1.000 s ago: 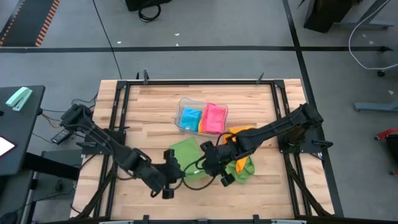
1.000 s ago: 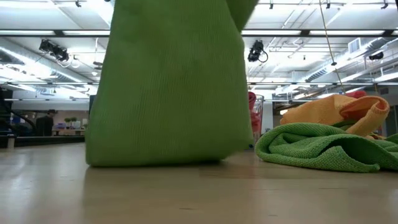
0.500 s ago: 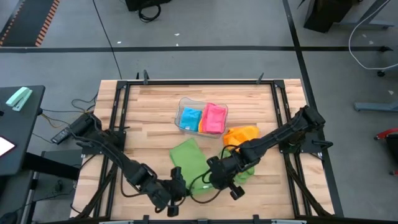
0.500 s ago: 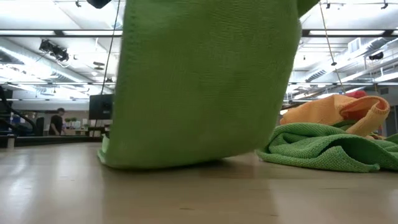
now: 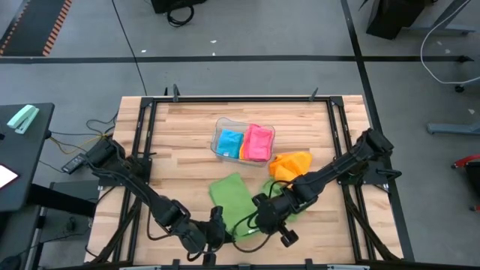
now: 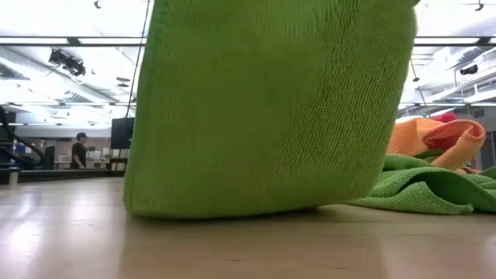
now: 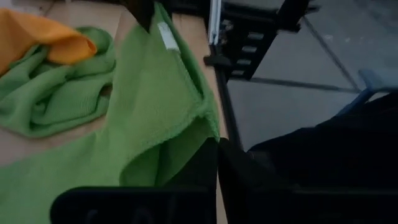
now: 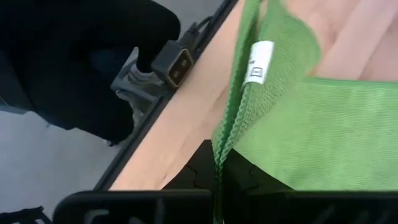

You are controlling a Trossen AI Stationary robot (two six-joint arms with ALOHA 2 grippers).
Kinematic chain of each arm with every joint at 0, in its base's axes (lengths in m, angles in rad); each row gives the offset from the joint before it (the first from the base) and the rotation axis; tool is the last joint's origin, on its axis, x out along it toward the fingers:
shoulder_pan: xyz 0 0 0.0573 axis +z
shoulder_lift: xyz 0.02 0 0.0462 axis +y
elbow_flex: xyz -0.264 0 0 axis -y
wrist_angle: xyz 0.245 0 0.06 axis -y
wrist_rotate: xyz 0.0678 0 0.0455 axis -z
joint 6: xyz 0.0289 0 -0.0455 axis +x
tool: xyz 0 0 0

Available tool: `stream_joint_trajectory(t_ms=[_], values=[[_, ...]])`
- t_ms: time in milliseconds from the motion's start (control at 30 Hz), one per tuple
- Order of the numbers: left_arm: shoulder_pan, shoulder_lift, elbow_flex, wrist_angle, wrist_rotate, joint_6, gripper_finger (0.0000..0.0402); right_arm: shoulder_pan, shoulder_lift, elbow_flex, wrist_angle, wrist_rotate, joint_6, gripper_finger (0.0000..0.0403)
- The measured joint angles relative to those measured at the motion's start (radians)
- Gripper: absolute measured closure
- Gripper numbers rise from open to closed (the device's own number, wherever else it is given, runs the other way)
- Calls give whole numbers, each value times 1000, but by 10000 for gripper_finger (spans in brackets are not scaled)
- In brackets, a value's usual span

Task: Fold microfiber towels
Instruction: Fold the top green microfiber cloth

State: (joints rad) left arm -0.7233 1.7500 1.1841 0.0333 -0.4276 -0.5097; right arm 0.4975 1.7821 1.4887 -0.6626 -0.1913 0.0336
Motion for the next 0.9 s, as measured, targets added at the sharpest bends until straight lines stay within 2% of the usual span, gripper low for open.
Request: stream_joint_trajectory(t_ms=[200, 367, 900], values=[[-4, 12, 0, -39, -29, -5, 392, -53, -1, -25, 14, 9, -30, 393], [-3, 12, 0, -122, -94, -35, 388, -85, -1, -81, 44, 8, -40, 393], [2, 11, 0, -392, -206, -267, 394, -225, -1, -170, 193, 18, -195, 393]])
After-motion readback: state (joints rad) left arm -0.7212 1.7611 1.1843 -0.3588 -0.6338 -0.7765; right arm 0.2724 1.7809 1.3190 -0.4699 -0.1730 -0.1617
